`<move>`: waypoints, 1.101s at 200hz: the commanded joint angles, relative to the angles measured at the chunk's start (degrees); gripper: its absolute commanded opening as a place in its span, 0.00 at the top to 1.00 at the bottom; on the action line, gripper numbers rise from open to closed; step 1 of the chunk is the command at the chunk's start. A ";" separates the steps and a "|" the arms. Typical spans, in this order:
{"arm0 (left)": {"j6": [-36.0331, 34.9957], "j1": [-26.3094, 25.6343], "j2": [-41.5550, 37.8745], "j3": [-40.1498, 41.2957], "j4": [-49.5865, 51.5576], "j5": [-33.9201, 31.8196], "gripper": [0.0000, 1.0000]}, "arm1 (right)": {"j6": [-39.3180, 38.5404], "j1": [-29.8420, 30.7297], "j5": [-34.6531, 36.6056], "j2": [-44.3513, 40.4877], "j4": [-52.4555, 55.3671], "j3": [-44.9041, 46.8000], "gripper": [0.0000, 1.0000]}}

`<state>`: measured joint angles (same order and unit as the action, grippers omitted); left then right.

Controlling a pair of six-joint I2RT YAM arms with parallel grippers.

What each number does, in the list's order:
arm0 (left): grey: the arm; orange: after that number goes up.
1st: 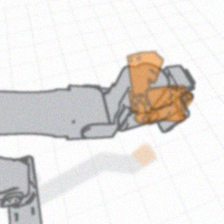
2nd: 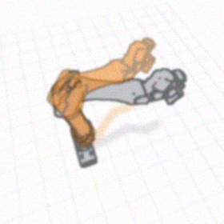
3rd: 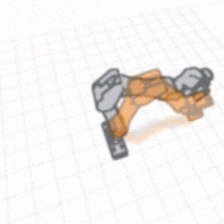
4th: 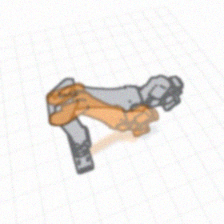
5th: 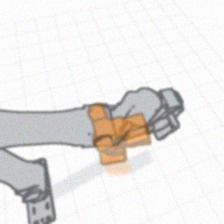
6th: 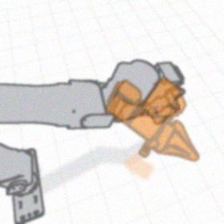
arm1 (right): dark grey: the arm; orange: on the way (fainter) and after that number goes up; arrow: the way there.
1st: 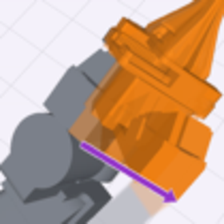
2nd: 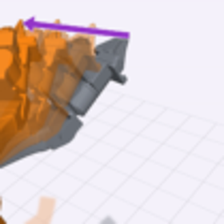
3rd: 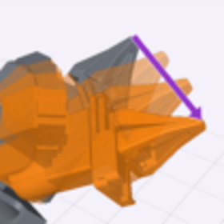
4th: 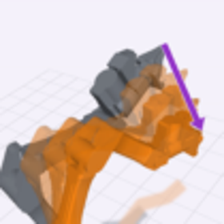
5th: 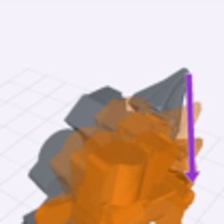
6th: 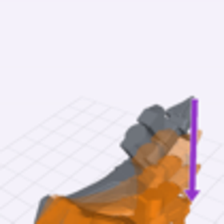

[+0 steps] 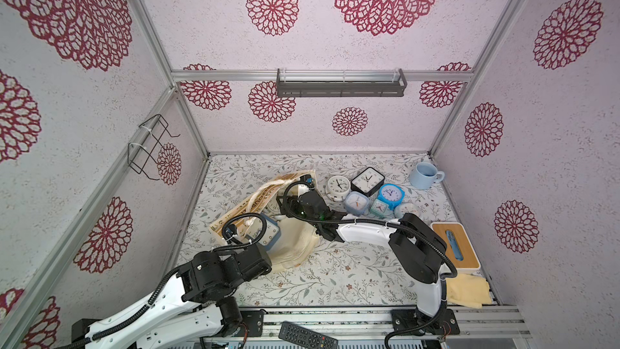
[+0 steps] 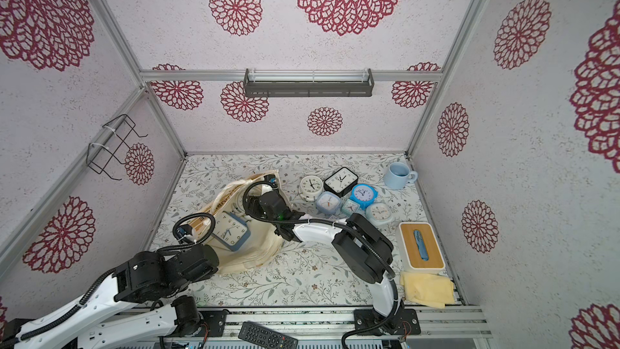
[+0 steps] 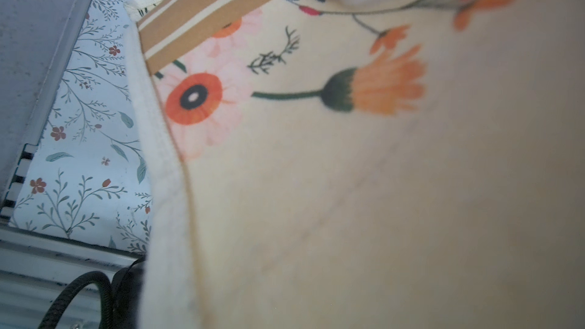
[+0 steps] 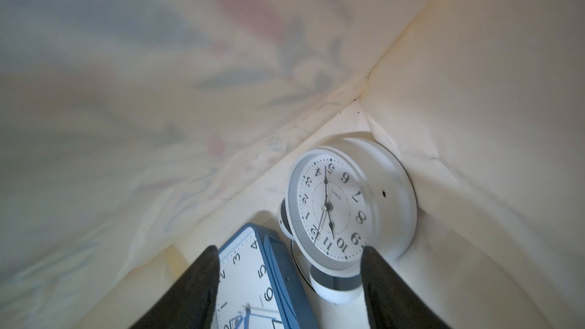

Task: Take the alarm clock out of the canvas bag
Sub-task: Pick up the alarm from the canvas bag.

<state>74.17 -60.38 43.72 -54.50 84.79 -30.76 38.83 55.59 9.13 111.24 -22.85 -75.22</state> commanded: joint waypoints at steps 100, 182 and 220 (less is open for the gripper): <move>4.13 -0.18 -2.55 0.48 1.61 -1.56 1.00 | 0.78 3.91 -21.74 0.24 28.75 -11.90 0.12; 4.86 -0.19 -0.26 5.61 -3.84 0.83 1.00 | 8.36 1.93 -23.66 10.99 22.17 -10.48 0.01; 5.19 -0.09 -1.14 7.45 -4.12 1.45 1.00 | 11.91 1.18 -27.64 16.34 16.86 -11.42 0.01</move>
<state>78.08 -60.38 43.07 -48.25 81.56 -29.41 47.29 57.41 -15.33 124.11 -2.90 -85.69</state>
